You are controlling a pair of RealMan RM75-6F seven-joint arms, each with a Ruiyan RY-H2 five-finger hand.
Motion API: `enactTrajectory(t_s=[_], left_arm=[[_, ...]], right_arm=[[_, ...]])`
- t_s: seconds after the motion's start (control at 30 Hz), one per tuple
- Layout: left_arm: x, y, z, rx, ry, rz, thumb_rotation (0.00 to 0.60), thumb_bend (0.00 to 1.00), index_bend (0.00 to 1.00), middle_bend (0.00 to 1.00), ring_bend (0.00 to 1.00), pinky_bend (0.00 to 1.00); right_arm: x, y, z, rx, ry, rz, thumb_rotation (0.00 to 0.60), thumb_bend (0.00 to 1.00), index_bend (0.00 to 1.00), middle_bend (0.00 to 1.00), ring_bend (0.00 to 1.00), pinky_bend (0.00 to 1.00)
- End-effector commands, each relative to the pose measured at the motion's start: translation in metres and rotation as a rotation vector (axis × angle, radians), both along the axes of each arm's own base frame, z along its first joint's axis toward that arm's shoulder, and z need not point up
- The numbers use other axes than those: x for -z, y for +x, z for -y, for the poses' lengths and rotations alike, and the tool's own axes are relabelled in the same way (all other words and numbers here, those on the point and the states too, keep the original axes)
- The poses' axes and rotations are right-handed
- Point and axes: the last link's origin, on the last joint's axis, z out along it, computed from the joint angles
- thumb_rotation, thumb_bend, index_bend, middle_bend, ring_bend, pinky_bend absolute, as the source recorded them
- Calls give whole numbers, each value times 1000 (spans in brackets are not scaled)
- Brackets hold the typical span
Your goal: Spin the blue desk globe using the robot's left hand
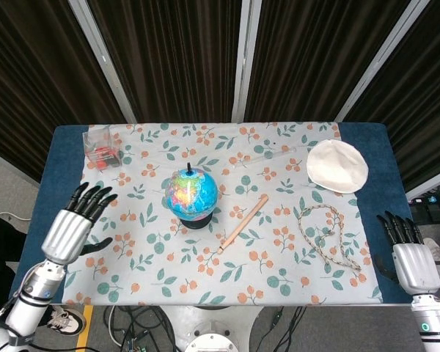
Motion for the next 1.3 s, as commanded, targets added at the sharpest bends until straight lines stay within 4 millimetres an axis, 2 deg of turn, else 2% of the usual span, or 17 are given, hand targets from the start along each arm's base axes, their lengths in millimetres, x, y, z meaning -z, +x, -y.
enactTrajectory(t_s=[0.03, 0.23, 0.53, 0.87, 1.3], left_arm=[[13, 33, -8, 102, -46, 15, 600, 110, 144, 105, 78, 43], [38, 75, -14, 218, -140, 21, 600, 111, 144, 105, 78, 43], [63, 97, -22, 260, -196, 31, 600, 111, 145, 105, 78, 43], [78, 95, -32, 237, -209, 0, 600, 111, 144, 105, 78, 43], [71, 77, -31, 186, -177, -1, 600, 111, 144, 105, 78, 43]], right_arm=[[0, -1, 1, 2, -3, 2, 600, 304, 0, 0, 0, 0], [-1, -2, 0, 3, -6, 4, 600, 303, 0, 0, 0, 0], [-1, -6, 1, 14, -3, 8, 600, 303, 0, 0, 0, 0], [-3, -10, 0, 19, -11, 13, 600, 303, 0, 0, 0, 0], [1, -11, 1, 24, 0, 12, 600, 303, 0, 0, 0, 0]])
